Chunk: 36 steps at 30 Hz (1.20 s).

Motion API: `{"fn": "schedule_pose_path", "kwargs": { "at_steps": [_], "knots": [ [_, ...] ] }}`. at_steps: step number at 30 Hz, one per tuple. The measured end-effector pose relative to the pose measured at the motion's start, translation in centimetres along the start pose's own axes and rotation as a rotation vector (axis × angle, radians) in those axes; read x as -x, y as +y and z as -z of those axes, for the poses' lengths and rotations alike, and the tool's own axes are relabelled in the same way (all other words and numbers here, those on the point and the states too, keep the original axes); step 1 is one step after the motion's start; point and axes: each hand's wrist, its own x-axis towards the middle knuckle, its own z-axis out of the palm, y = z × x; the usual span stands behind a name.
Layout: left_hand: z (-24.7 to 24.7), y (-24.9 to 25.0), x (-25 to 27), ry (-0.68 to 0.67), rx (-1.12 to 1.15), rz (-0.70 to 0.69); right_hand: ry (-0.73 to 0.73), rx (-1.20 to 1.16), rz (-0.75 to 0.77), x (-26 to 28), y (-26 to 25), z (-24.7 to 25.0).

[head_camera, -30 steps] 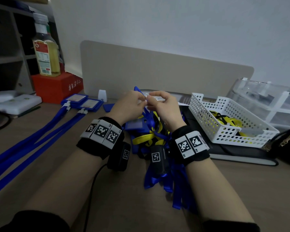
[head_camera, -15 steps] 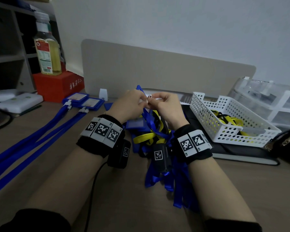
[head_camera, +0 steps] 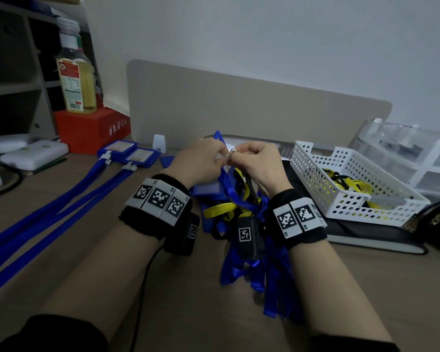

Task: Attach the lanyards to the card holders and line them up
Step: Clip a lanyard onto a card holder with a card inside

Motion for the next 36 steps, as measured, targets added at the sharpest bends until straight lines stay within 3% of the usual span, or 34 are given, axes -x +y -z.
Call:
{"fn": "schedule_pose_path", "kwargs": {
  "at_steps": [7, 18, 24, 36],
  "knots": [
    [0.0, 0.4, 0.3, -0.026, -0.078, -0.019, -0.046, 0.015, -0.022, 0.2, -0.2, 0.6],
    [0.6, 0.3, 0.1, -0.111, -0.052, -0.030, 0.025, 0.158, 0.091, 0.5, -0.3, -0.6],
    [0.2, 0.1, 0.1, -0.100, -0.010, 0.009, 0.099, 0.234, 0.200, 0.1, -0.3, -0.5],
    [0.1, 0.0, -0.1, 0.025, -0.041, 0.046, 0.013, 0.336, 0.133, 0.0, -0.1, -0.2]
  ]
}}
